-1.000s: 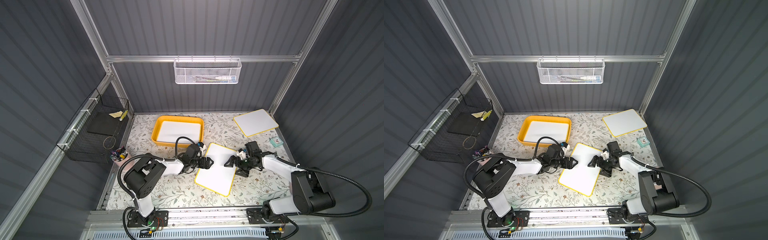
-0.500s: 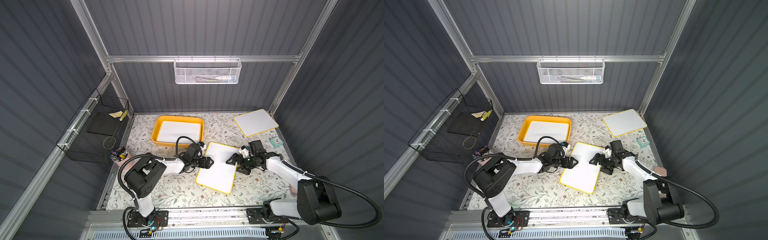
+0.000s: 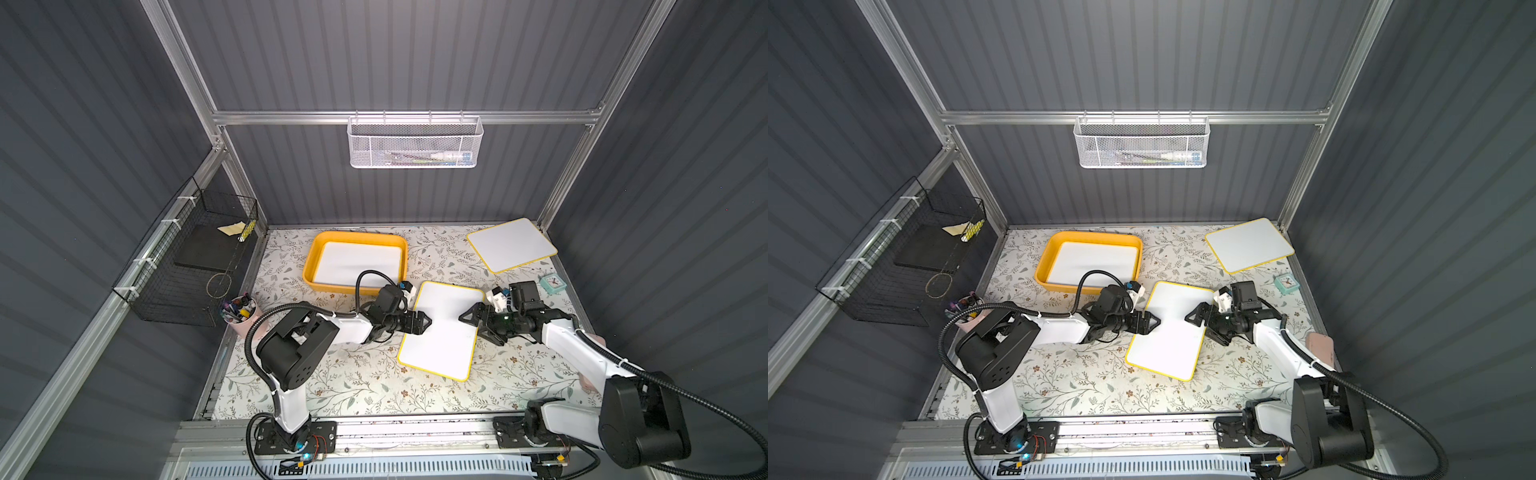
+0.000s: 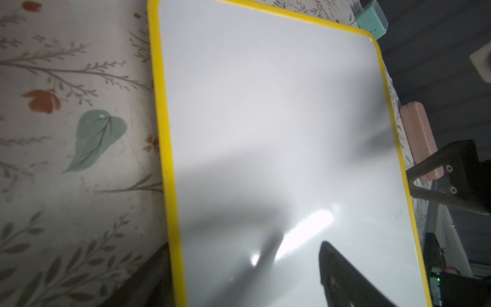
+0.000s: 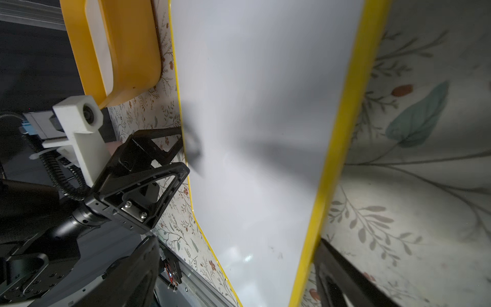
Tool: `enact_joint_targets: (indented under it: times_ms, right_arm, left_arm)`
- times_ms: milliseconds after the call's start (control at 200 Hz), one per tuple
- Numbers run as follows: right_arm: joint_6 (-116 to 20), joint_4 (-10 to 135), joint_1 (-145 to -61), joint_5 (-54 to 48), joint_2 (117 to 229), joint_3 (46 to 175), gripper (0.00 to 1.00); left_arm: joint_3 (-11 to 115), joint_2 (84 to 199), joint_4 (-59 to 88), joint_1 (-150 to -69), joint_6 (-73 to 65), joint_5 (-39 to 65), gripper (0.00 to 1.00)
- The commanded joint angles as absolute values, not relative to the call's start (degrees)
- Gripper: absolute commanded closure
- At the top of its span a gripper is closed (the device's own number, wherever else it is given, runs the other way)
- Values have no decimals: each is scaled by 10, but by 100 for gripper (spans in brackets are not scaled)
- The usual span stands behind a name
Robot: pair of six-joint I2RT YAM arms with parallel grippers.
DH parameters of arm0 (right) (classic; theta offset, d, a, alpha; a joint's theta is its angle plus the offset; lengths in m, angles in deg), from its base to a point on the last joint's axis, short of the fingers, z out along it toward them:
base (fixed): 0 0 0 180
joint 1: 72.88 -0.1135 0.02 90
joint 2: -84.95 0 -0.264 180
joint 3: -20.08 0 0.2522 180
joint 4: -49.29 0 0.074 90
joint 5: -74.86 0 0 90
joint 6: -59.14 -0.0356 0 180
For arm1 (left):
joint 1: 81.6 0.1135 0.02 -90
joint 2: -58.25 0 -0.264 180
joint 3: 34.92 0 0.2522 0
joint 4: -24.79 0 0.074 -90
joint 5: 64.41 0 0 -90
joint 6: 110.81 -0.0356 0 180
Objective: Put the whiteboard into the storage box
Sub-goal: Pick up the whiteboard at the center of the board.
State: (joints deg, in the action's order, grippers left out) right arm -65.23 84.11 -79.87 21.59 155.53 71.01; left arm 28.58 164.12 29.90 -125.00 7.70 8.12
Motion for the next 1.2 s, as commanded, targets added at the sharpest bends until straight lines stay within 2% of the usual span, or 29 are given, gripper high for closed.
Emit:
enact_joint_targets:
  times_ms: [0, 540, 781, 981, 1196]
  right_arm:
    - [-652, 783, -802, 284, 1546, 711, 12]
    - [-668, 761, -782, 295, 1537, 708, 32]
    - [-685, 737, -780, 307, 1538, 704, 45]
    - [-669, 759, -779, 290, 1530, 707, 50]
    - [-661, 772, -777, 280, 1525, 706, 62]
  left_arm:
    - [249, 1711, 152, -1270, 96, 14, 15]
    - [261, 1709, 138, -1270, 99, 8, 15]
    - [270, 1720, 134, -1270, 103, 2, 15]
    - [274, 1726, 127, -1270, 96, 4, 15]
    - [266, 1724, 138, -1269, 104, 6, 15]
